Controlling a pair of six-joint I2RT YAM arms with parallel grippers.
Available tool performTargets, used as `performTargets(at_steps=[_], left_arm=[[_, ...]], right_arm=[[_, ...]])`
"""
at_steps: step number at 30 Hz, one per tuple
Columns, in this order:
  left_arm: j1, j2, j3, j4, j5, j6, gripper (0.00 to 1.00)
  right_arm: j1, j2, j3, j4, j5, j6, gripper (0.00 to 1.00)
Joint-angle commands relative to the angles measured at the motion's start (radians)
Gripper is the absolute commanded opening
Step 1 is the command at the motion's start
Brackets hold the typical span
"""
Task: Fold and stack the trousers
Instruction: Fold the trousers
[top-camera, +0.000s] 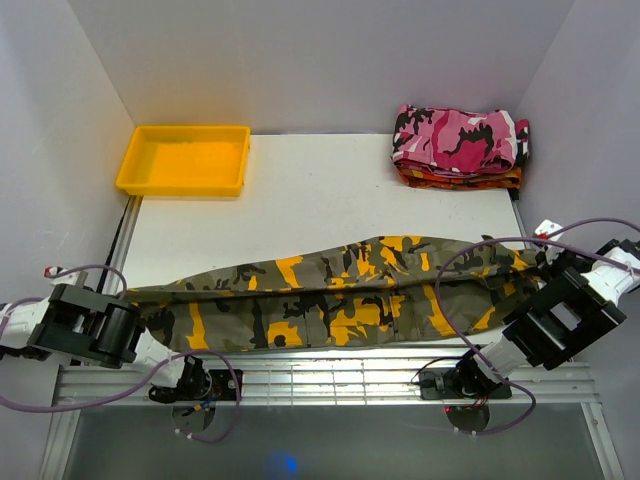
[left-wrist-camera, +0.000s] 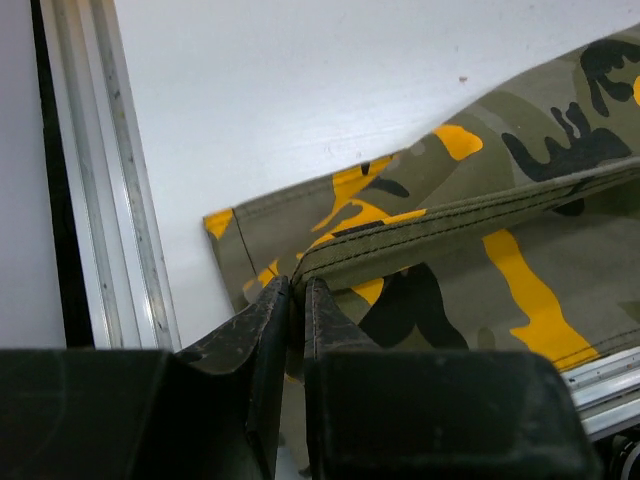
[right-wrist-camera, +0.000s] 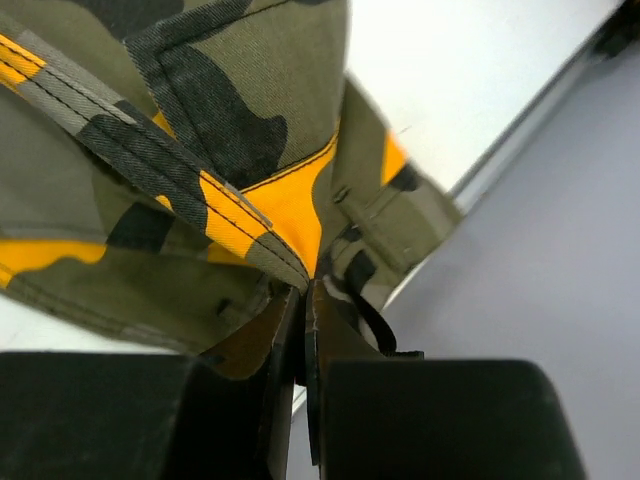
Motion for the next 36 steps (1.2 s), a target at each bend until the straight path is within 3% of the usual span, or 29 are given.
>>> performTargets(at_steps=[1,8,10,18,23,24,25,28,31,33,36], left_arm=[[0.069,-0.043,-0.035,0.044,-0.050,0.357,0.00],[0.045,-0.046,0.077,0.059,0.126,0.345,0.00],[-0.005,-0.037,0.135,0.095,0.137,0.204,0.00],[-0.151,0.023,0.398,0.198,0.200,-0.099,0.00],[-0.147,0.060,0.576,0.257,0.226,-0.330,0.00],[-0.133,0.072,0.594,0.214,0.232,-0.223,0.00],[-0.103,0.098,0.611,0.057,0.214,-0.112,0.00],[-0.055,0.083,0.561,0.042,0.148,-0.032,0.00],[-0.026,0.012,0.320,0.042,0.007,0.225,0.00],[-0.020,-0.044,0.154,0.044,-0.112,0.303,0.00],[0.038,-0.036,0.047,0.045,-0.188,0.392,0.00]], right_arm=[[-0.044,0.002,-0.067,0.083,0.171,-0.193,0.08],[-0.036,0.048,-0.023,0.086,0.146,-0.131,0.08],[-0.025,0.074,0.029,0.093,0.160,-0.089,0.08],[0.039,0.155,0.209,0.030,0.125,0.026,0.08],[0.047,0.116,0.240,-0.060,0.103,-0.017,0.08],[0.044,0.105,0.223,-0.095,0.109,-0.037,0.08],[0.039,0.077,0.206,-0.108,0.126,-0.095,0.08],[0.012,0.034,0.113,-0.096,0.181,-0.185,0.08],[-0.017,0.003,0.010,-0.025,0.244,-0.262,0.08],[-0.025,0.005,-0.026,-0.002,0.272,-0.288,0.08],[-0.028,-0.006,-0.099,0.027,0.341,-0.330,0.08]])
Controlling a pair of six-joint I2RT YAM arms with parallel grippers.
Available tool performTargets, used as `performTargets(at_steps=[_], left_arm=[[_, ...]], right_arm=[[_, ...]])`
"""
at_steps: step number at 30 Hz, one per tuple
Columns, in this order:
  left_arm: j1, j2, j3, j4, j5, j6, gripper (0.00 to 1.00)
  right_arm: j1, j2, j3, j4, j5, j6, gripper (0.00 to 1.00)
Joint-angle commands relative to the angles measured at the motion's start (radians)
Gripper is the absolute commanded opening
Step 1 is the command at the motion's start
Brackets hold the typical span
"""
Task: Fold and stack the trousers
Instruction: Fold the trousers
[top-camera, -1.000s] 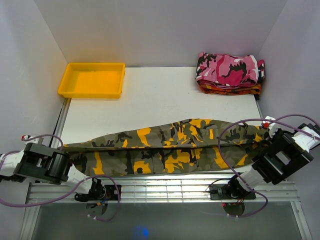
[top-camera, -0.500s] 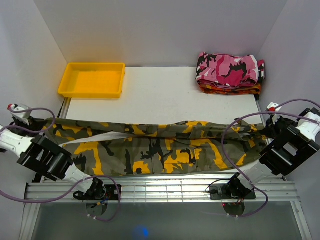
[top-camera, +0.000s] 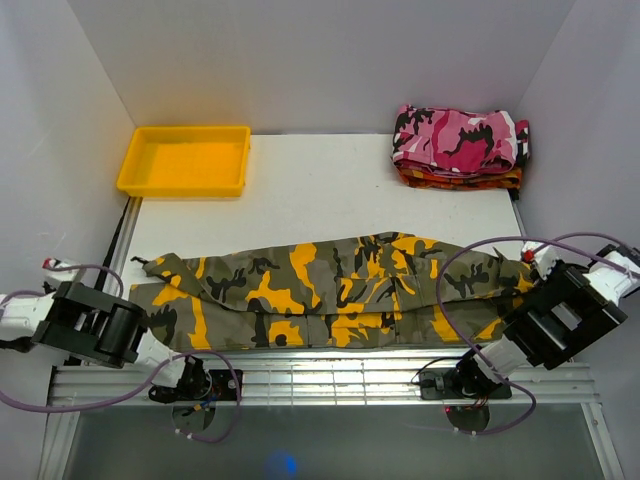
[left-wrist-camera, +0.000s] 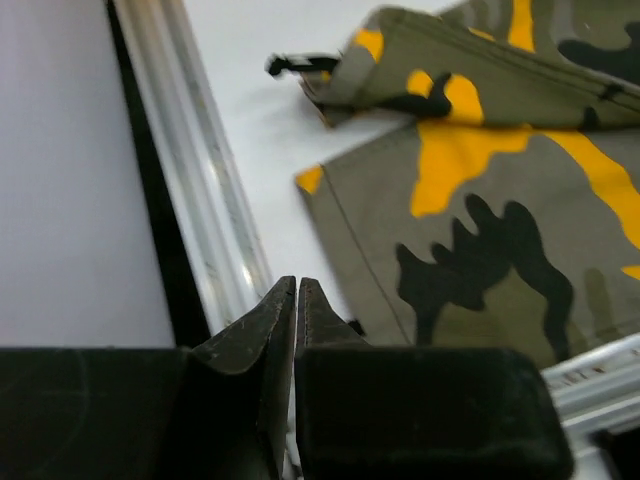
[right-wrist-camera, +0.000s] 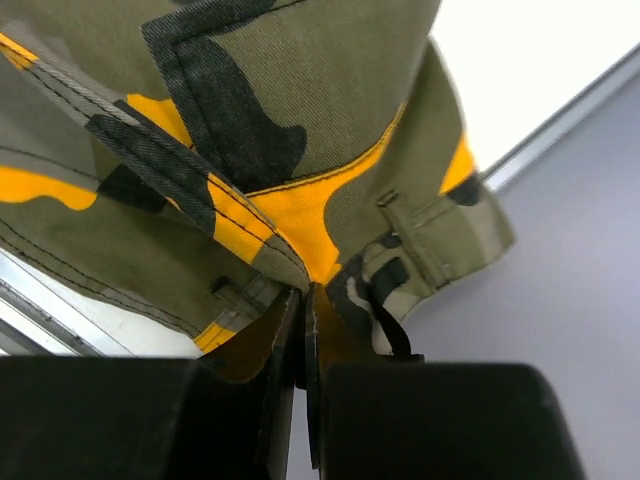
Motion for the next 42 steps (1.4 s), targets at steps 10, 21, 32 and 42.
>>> performTargets(at_steps=[10,21,32,42], left_arm=[[0.077,-0.100,-0.145,-0.043,-0.160,0.342,0.47],[-0.369,-0.351,-0.339,0.238,-0.403,-0.184,0.96],[-0.688,-0.063,-0.364,0.437,-0.704,-0.724,0.75],[-0.816,0.319,-0.087,0.640,-0.790,-1.151,0.69]], right_arm=[[-0.012,-0.091,-0.229,0.147,0.179,-0.229,0.37],[0.057,0.084,0.267,-0.210,0.055,0.128,0.94],[0.526,-0.025,-0.180,0.176,0.400,0.544,0.86],[0.597,0.355,0.030,0.297,0.549,0.856,0.82]])
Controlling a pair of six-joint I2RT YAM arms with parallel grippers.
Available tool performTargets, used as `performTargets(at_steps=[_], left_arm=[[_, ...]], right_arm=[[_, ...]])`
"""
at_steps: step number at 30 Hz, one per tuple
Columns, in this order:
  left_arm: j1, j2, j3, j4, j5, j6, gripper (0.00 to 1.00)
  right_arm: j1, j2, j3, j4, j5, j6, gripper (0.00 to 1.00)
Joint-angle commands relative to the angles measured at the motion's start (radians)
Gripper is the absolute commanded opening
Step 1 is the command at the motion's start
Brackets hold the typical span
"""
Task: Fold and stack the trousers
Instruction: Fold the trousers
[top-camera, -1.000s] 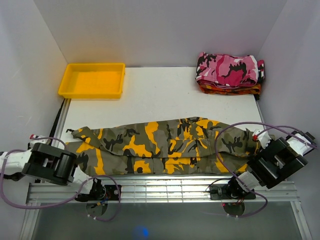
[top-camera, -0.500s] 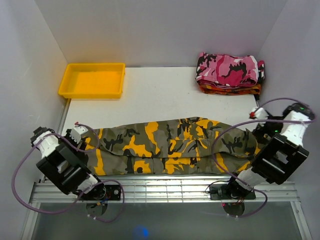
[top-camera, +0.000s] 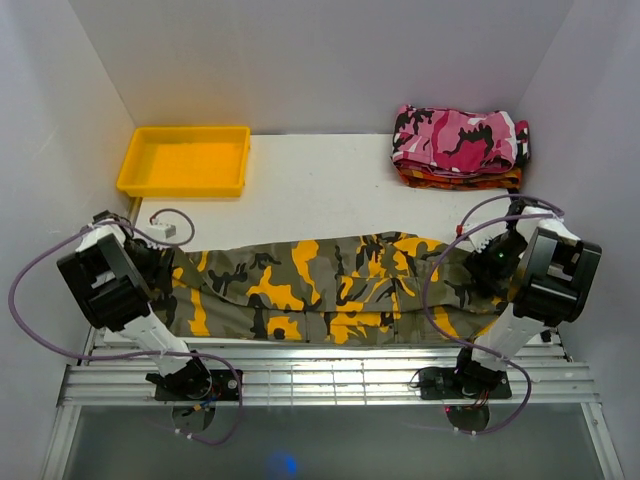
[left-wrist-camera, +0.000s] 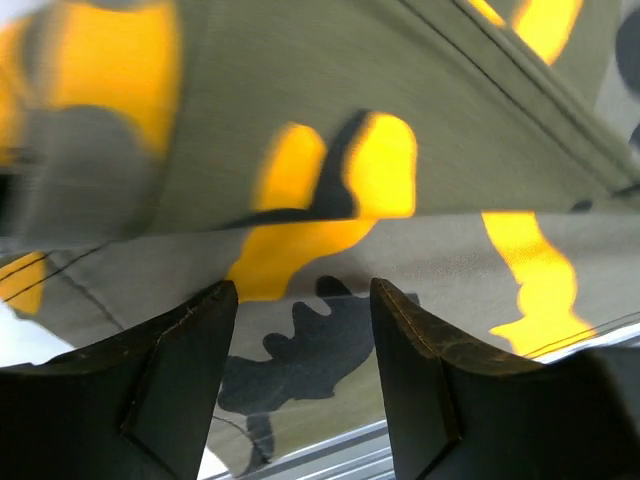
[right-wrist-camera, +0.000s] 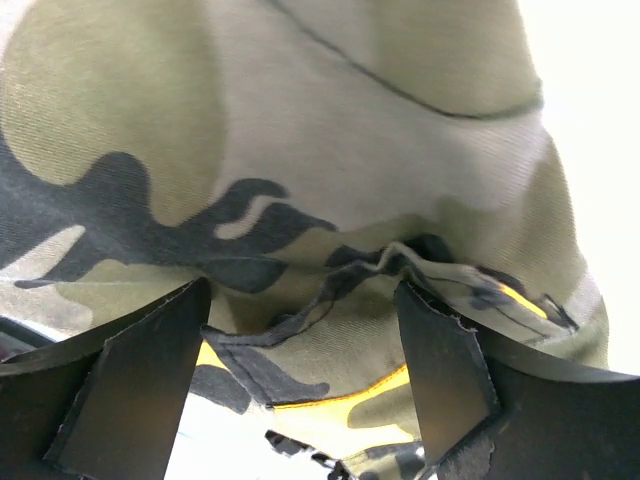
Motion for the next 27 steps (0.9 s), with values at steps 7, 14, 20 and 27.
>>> performTargets(at_steps=[7,14,20,27], left_arm=[[-0.023,0.298,0.320,0.145,0.060,-0.225,0.67],[-0.023,0.177,0.450,0.033,0.201,-0.202,0.78],[-0.026,0.088,0.613,-0.013,0.256,-0.312,0.98],[-0.082,0.146,0.674,0.038,0.181,-0.556,0.98]], right_arm=[[-0.010,0.298,0.308,0.133,0.069,0.209,0.82],[0.004,0.139,0.305,0.029,-0.081,0.125,0.80],[0.045,-0.090,0.270,-0.063,-0.205,-0.005,0.80],[0.142,-0.208,0.103,-0.034,-0.113,-0.091,0.79]])
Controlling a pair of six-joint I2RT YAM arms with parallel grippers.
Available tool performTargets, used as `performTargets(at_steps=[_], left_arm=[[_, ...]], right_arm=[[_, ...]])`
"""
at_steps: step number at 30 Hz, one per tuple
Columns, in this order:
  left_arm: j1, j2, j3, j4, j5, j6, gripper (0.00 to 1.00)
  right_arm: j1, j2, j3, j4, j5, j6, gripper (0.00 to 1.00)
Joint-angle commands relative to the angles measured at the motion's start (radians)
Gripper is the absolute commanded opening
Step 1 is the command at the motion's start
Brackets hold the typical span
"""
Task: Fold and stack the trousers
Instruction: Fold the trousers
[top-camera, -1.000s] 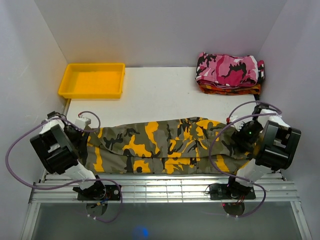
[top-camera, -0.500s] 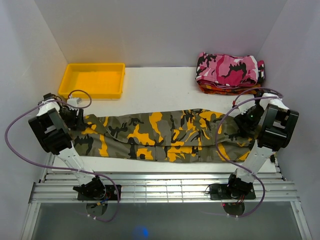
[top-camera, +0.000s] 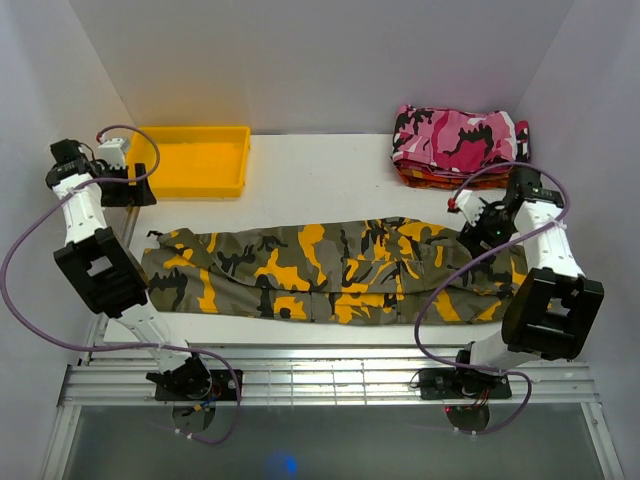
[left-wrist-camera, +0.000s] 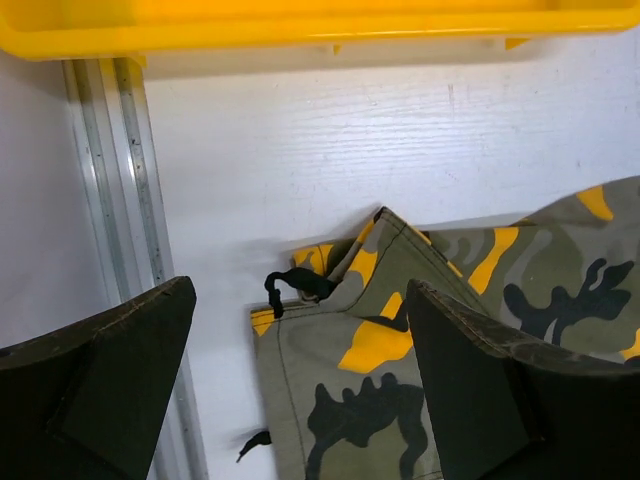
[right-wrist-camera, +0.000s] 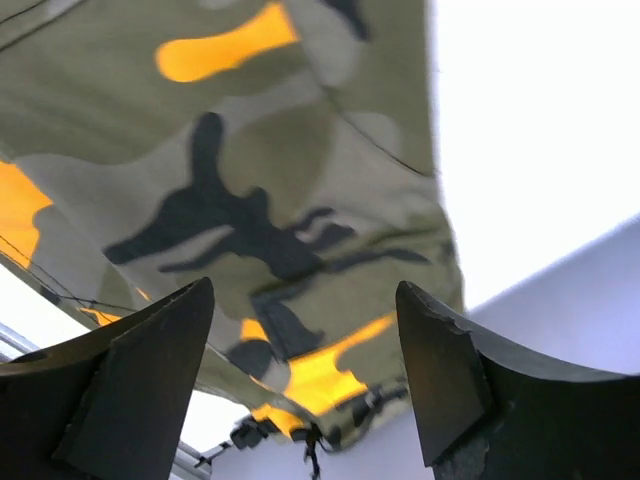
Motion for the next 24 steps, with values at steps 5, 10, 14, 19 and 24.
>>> performTargets(at_steps=[5,10,14,19,24], left_arm=[[-0.126,0.009,-0.040,0.072,-0.134,-0.165,0.87],[-0.191,0.087,0.014,-0.046,-0.052,0.113,0.69],[-0.193,0.236,0.158,-0.229,-0.025,0.293,0.72],[-0.193,0.325,0.210,-0.301,-0.037,0.428,0.77],[-0.193,0.365,0.212,-0.331,-0.028,0.488,0.79]], right_arm=[[0.050,-0.023,-0.187,0.032,0.072,-0.114,0.76],[0.050,-0.018,-0.246,0.036,0.080,-0.151,0.73],[0.048,0.014,-0.248,0.032,0.094,-0.154,0.73],[0.048,0.039,-0.229,0.015,0.092,-0.175,0.75],[0.048,0.046,-0.224,-0.030,0.098,-0.208,0.76]])
